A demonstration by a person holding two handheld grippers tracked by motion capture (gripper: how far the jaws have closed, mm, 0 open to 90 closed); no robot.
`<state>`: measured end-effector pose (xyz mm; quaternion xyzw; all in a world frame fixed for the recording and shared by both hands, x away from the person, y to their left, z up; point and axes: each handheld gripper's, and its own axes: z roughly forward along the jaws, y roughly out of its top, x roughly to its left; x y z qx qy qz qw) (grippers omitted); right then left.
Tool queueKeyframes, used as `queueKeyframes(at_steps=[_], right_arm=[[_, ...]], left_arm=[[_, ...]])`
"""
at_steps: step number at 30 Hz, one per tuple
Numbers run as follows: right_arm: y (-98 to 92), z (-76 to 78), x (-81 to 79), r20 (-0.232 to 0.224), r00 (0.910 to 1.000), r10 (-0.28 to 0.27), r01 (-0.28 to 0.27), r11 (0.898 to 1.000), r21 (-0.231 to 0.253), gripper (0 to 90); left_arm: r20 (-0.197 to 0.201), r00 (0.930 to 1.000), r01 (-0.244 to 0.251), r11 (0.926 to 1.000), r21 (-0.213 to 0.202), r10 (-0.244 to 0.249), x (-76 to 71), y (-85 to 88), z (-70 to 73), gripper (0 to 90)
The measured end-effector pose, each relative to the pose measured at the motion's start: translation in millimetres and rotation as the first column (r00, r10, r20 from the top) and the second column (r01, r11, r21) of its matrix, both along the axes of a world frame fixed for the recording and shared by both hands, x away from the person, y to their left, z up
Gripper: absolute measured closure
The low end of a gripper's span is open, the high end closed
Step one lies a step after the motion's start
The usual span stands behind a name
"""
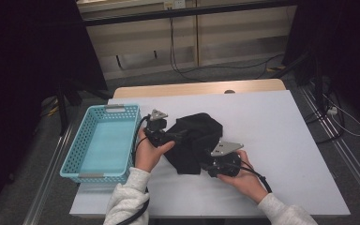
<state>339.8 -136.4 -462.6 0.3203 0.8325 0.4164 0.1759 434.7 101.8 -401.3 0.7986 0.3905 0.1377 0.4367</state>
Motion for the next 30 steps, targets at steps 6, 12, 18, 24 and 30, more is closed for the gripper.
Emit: queueKeyframes(at_steps=[6, 12, 18, 24, 30], right_arm=[[-9.1, -1.0, 4.6, -0.071, 0.9971, 0.028, -0.028, 1.000, -0.001, 90.0], [-17.1, 3.6, 0.4, -0.067, 0.9977, 0.013, -0.012, 1.000, 0.020, 90.0], [-30.5, 8.0, -0.5, -0.063, 0.9980, -0.006, 0.007, 1.000, 0.023, 90.0], [-67.3, 16.7, -7.1, -0.053, 0.9966, -0.063, 0.064, 0.997, 0.031, 90.0], [-107.2, 20.4, -12.5, -0.052, 0.9891, -0.138, 0.140, 0.990, 0.034, 90.0]], left_arm=[[-0.003, 1.0000, -0.005, 1.0000, -0.007, 0.005, 2.8, -2.6, -1.7, 10.7], [-0.002, 1.0000, 0.009, 1.0000, 0.001, -0.009, 4.2, -8.1, -0.8, 10.8], [0.010, 0.9999, 0.007, 0.9999, -0.010, -0.007, 4.2, -7.4, 1.3, 10.8], [0.003, 1.0000, -0.003, 0.9999, -0.012, 0.003, 8.5, -6.2, -0.6, 11.0], [-0.010, 0.9995, 0.028, 0.9996, 0.000, -0.028, 19.6, -20.9, -8.0, 13.8]])
